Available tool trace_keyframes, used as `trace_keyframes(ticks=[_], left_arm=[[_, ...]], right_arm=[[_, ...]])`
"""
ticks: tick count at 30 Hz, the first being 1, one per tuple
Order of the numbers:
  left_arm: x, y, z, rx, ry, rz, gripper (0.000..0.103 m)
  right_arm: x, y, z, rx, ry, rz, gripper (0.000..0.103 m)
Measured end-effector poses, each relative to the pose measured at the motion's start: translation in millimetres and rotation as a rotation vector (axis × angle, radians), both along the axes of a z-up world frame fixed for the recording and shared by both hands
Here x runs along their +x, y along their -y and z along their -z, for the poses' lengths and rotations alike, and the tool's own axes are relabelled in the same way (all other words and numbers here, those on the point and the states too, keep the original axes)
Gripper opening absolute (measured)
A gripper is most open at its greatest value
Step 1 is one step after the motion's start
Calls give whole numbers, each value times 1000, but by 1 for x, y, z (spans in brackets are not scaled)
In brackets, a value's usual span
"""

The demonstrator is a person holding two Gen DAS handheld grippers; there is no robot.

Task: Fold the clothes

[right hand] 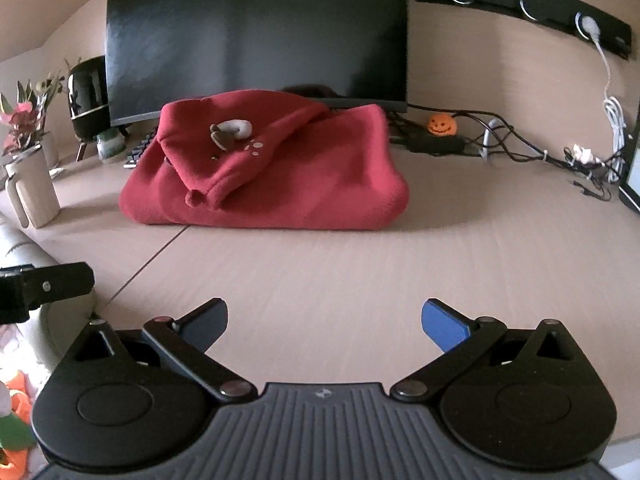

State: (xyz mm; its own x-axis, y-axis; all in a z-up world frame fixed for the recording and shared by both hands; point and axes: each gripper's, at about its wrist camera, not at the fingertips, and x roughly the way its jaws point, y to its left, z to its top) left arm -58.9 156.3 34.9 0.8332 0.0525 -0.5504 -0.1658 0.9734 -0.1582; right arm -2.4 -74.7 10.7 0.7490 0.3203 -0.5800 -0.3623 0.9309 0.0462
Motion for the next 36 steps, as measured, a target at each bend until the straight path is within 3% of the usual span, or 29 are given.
trace_keyframes(ticks=[11,36], left_arm=[[-18,11,-3,16,26,0,103],[-13,15,2,15,14,29,103]], right_arm=[[-11,11,-4,30,2,-17,103],[-6,7,2,32,-47,-16,103]])
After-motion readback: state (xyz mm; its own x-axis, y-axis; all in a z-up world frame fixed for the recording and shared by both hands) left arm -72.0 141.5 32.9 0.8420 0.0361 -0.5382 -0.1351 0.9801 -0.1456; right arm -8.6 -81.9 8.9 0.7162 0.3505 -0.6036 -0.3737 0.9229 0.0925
